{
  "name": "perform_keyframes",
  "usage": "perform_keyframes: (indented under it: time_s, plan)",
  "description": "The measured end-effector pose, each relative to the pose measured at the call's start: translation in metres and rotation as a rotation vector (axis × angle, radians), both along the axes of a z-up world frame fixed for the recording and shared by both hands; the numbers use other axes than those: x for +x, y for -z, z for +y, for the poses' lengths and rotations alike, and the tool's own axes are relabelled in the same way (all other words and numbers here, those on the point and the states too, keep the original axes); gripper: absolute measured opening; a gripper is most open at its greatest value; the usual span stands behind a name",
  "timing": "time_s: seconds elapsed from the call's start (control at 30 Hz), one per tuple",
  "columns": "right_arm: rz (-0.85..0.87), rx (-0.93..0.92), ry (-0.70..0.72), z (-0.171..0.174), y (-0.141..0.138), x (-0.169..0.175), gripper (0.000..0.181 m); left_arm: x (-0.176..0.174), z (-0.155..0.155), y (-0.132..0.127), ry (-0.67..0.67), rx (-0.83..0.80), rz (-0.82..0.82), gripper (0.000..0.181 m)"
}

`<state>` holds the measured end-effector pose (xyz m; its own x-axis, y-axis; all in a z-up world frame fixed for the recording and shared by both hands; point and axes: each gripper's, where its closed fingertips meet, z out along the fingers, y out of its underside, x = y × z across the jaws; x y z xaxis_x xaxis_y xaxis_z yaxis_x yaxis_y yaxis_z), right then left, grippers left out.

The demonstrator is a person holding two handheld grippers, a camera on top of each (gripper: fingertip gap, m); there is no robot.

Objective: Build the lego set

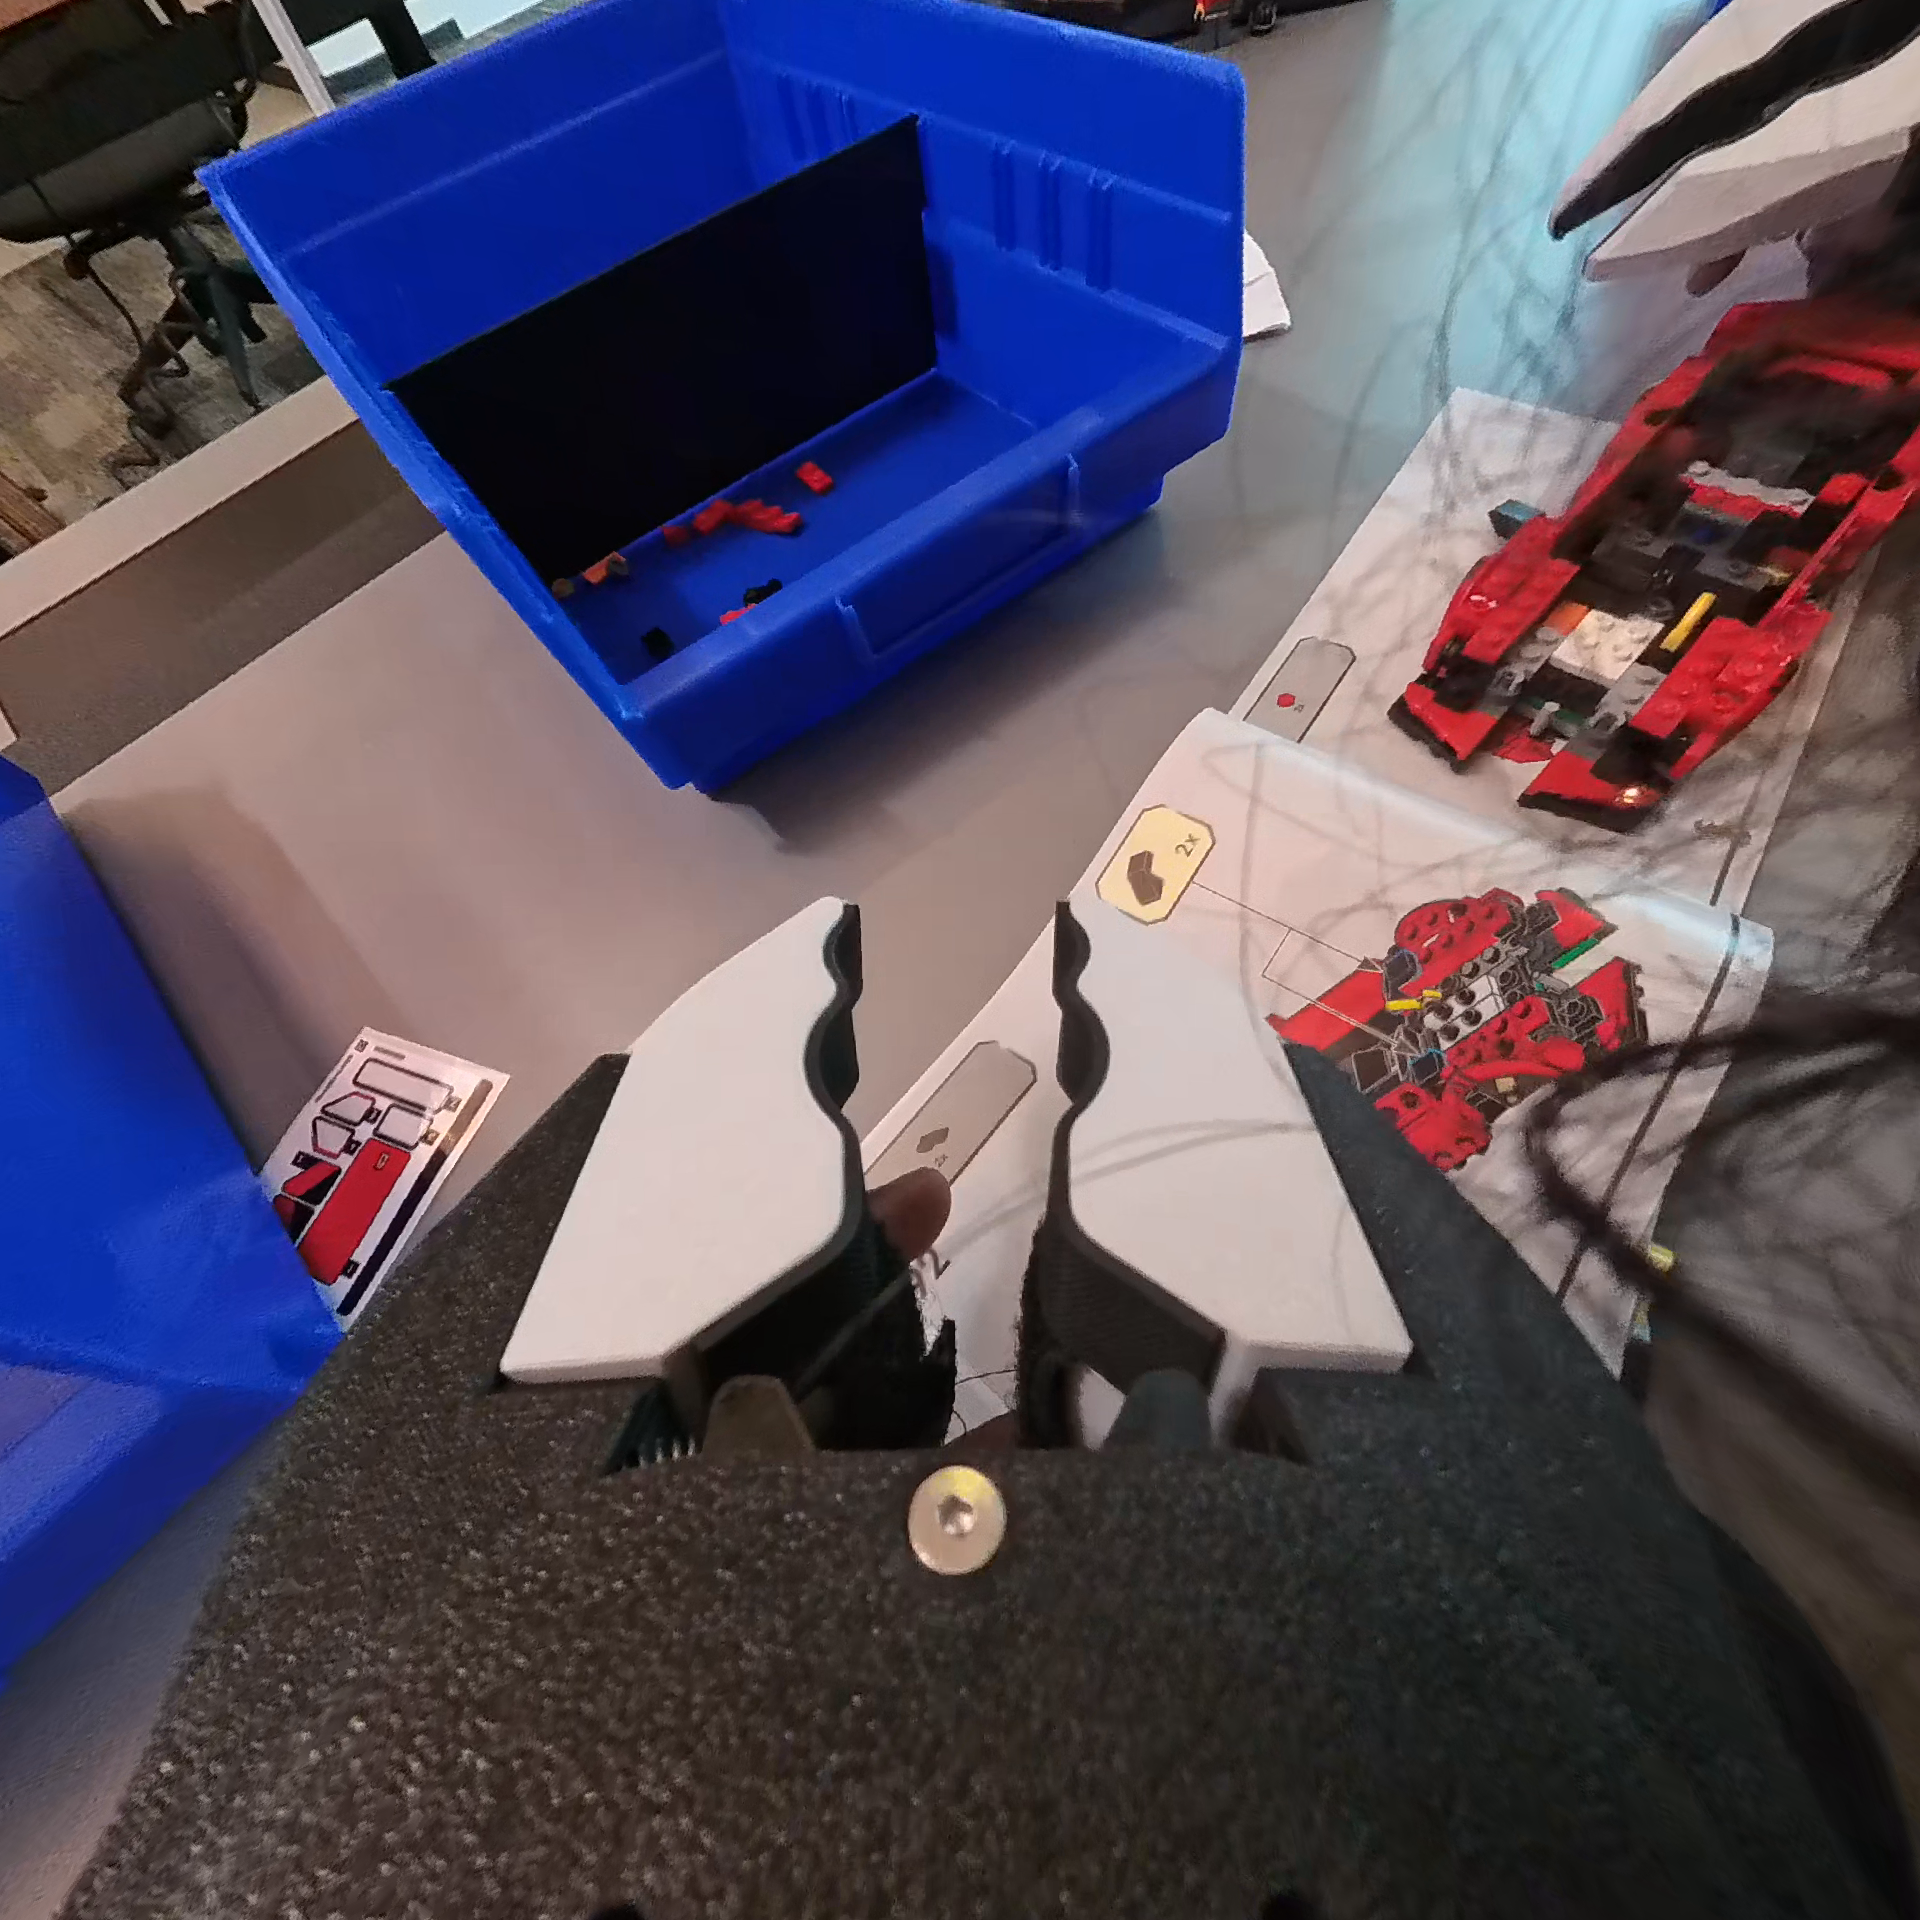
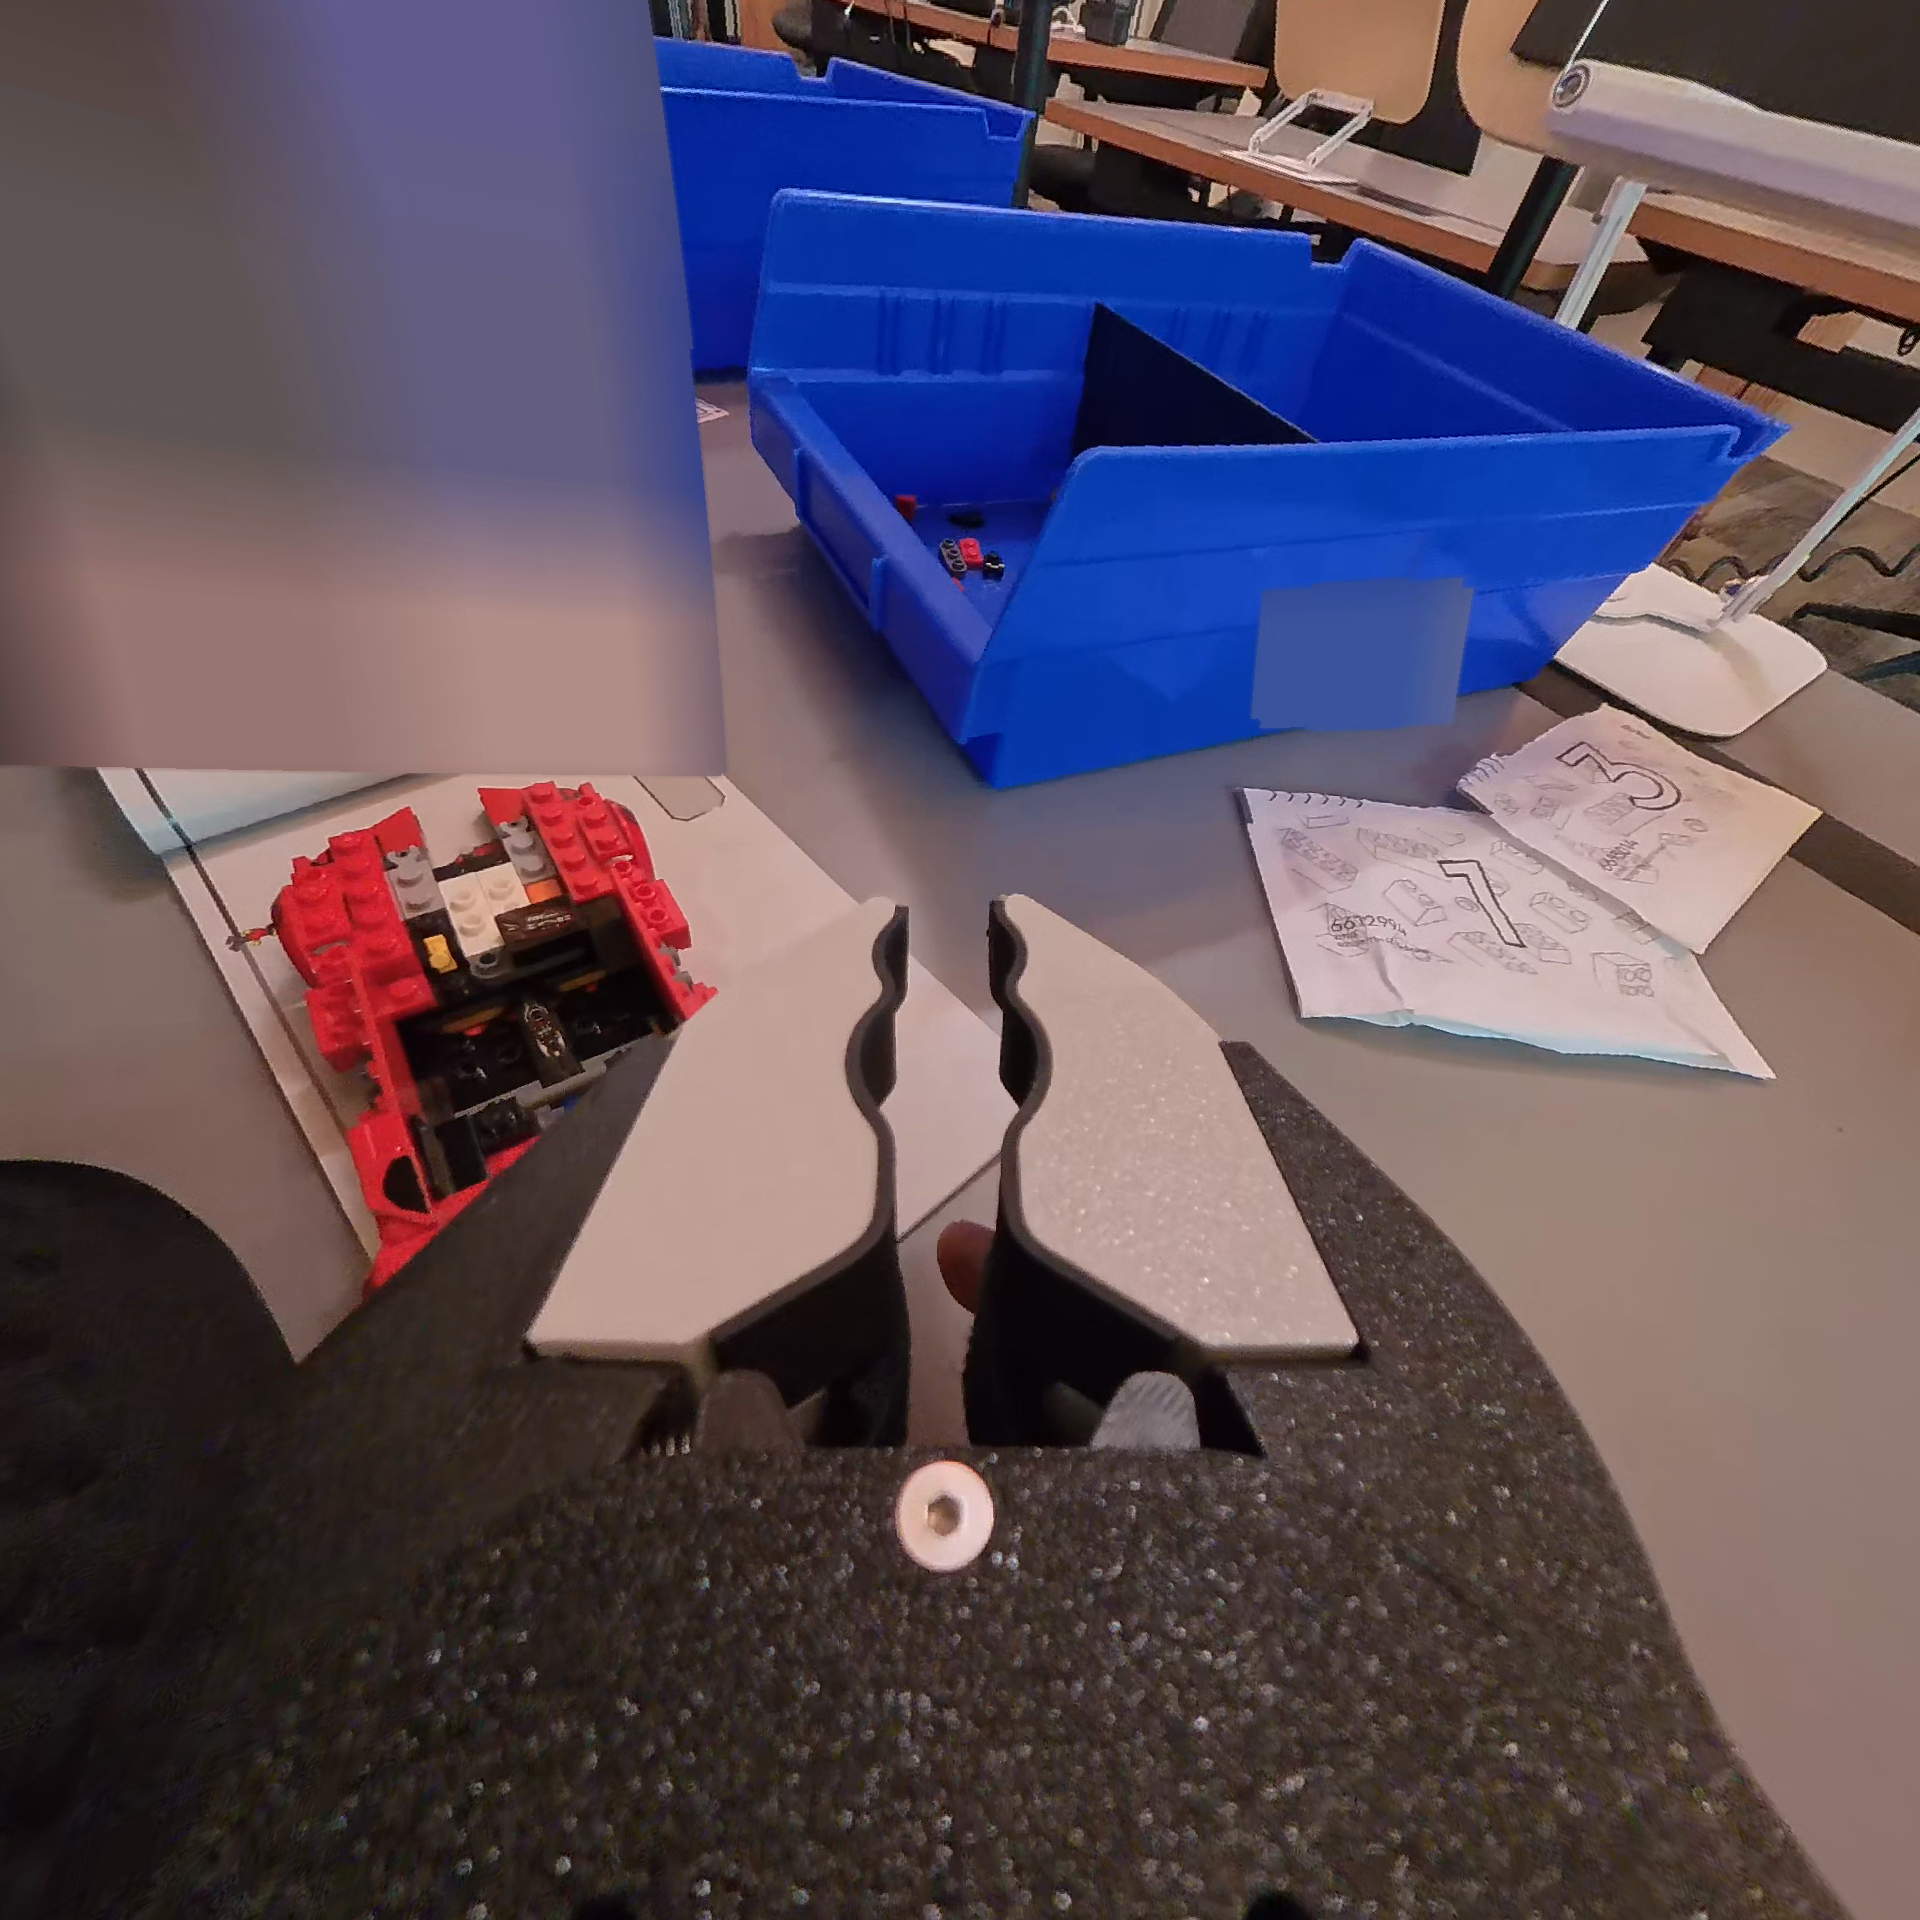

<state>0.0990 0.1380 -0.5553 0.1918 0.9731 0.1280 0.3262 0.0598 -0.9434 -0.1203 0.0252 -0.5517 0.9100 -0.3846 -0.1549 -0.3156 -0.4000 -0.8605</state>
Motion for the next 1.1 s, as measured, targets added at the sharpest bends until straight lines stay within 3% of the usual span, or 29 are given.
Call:
perform_keyframes:
  time_s: [1.1]
  plan:
    - [-0.012, 0.001, -0.063, -0.012, 0.002, 0.0, 0.019, 0.018, 0.005, 0.001, 0.036, -0.03, 0.034, 0.035]
